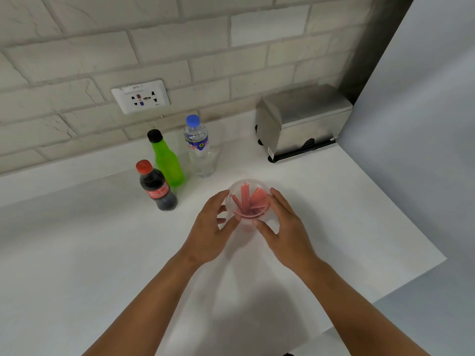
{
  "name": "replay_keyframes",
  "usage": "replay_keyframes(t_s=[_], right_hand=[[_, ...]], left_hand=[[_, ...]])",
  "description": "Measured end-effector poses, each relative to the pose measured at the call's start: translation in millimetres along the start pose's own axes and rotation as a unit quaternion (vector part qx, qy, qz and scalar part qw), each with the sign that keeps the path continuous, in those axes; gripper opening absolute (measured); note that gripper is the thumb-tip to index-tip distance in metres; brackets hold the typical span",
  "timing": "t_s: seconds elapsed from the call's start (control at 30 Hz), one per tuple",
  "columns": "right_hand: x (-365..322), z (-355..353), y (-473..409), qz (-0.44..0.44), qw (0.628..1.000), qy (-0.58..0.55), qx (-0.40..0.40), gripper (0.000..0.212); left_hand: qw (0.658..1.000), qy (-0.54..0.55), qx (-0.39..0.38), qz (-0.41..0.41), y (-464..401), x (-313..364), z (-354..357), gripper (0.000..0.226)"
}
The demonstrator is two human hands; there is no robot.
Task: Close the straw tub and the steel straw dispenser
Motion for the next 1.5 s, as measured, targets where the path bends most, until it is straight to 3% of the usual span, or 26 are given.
replay_keyframes(t_s=[0.4, 0.6, 0.93, 1.3, 1.5], right_hand=[[-3, -7, -81, -0.018, 1.0, -0.002, 0.019, 0.073], [-8, -11, -126, -0.035, 0.999, -0.017, 0.023, 0.069], [-14, -9, -183, -0.093, 0.995, -0.003, 0.035, 0.061], [-17, -11, -209, -0.058, 0.996, 0.066, 0.013, 0.068], [-27, -28, -195, -0.094, 0.994, 0.058, 0.026, 0.06]], left_hand=[[0.998, 0.043, 0.053, -0.01, -75, -25, 13, 0.059], [0.998, -0.02, 0.041, -0.048, -123, -37, 14, 0.066], [0.995, -0.02, 0.047, -0.088, -176, -30, 11, 0.064], [0.992, -0.038, 0.045, -0.108, -196, -27, 8, 0.063], [0.991, -0.038, 0.081, -0.097, -188, -15, 6, 0.06]])
Point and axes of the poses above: each hand's wrist, its own y-axis away from the middle knuckle, its own z-axis out of the palm, x = y × z, the point moved 1 cm from there along -y, towards the middle knuckle, and after that the axes turned 9 degrees about z, right-handed, at the moved point
